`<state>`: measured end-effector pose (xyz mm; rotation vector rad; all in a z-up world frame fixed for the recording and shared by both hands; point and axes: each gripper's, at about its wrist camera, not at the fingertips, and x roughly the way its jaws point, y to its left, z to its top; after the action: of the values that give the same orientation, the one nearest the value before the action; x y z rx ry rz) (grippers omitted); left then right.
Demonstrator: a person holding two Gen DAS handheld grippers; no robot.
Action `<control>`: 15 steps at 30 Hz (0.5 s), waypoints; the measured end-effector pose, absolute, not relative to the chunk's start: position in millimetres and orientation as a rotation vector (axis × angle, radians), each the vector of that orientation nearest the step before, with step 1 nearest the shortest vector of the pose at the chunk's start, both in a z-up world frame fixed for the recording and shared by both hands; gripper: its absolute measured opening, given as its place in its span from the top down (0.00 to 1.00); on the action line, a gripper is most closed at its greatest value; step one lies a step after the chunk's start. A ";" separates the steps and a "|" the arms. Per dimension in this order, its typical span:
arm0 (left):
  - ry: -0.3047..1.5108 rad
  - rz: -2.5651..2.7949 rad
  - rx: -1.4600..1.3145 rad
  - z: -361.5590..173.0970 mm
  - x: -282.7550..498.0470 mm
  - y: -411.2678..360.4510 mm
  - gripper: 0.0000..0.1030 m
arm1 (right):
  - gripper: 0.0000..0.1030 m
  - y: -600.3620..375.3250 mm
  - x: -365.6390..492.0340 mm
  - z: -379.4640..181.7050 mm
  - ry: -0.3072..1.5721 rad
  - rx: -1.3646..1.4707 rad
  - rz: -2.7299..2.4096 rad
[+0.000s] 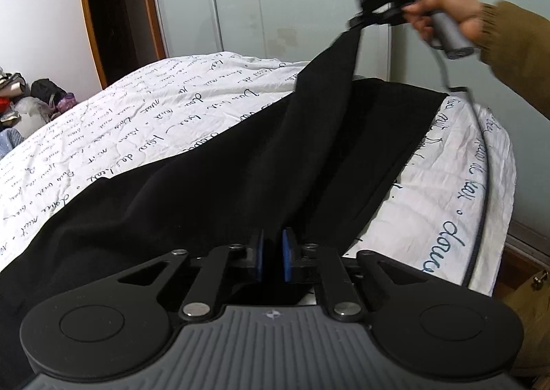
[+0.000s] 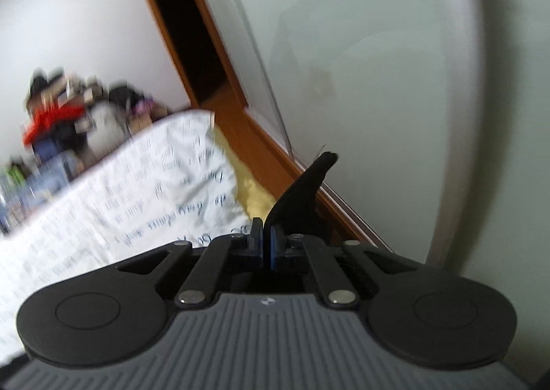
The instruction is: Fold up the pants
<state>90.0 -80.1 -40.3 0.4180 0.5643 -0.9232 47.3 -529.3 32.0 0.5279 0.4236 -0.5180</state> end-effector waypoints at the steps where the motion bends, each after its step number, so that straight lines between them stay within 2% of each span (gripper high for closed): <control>1: 0.573 -0.930 0.409 -39.6 90.6 -79.4 0.94 | 0.96 -530.6 32.3 34.1 0.397 0.551 -0.521; 6: 0.590 -0.957 0.368 -34.7 92.6 -72.6 0.96 | 0.96 -527.7 -26.0 31.0 0.354 0.573 -0.563; 15: 0.588 -1.013 0.317 -23.3 88.3 -55.5 0.97 | 0.96 -534.8 -81.1 -14.6 0.364 0.713 -0.626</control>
<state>88.3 -55.5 -23.3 0.3175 0.5882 -1.0131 -81.1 -534.8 -14.6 0.7135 0.3645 -0.6261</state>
